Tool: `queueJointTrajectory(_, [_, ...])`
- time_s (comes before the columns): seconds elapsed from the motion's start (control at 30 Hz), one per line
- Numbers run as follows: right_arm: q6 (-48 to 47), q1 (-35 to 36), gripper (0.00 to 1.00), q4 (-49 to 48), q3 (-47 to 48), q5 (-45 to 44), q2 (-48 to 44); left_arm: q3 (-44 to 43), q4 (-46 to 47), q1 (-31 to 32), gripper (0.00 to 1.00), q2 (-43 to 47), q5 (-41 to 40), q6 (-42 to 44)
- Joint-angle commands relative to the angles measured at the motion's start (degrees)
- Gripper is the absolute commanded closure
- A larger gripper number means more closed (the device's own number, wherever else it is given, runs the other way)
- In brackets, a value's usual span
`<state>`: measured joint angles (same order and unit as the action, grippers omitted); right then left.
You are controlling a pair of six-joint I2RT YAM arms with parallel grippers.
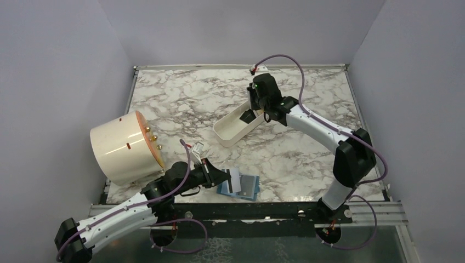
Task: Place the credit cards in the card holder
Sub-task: Place the credit card in the storage box.
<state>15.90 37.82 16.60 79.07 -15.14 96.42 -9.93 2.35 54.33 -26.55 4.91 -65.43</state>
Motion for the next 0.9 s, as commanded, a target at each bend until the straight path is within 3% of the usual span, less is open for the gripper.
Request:
queueJointTrajectory(0.0, [-12.9, 0.1, 0.99, 4.2, 4.2, -8.1, 4.0, -2.6, -2.6, -0.6, 1.00, -1.5, 1.6, 2.1])
queueJointTrajectory(0.33, [-23.9, 0.0, 0.99, 7.4, 10.6, -16.0, 14.7, -2.0, -0.5, -2.7, 1.00, -6.7, 7.4, 3.7])
queueJointTrajectory(0.5, [-25.7, -0.1, 0.99, 8.0, 12.7, -19.8, 18.6, -1.8, -0.2, -7.4, 1.00, -9.6, 12.3, 6.1])
queueJointTrajectory(0.73, [-26.8, -1.4, 0.99, 6.5, 13.3, -18.0, 22.2, -2.3, 0.6, -12.2, 1.00, -14.6, 19.2, 9.5])
queueJointTrajectory(0.87, [-26.2, -2.0, 0.86, 8.4, 15.4, -18.8, 23.5, -3.1, 0.6, -12.4, 1.00, -15.8, 20.2, 10.8])
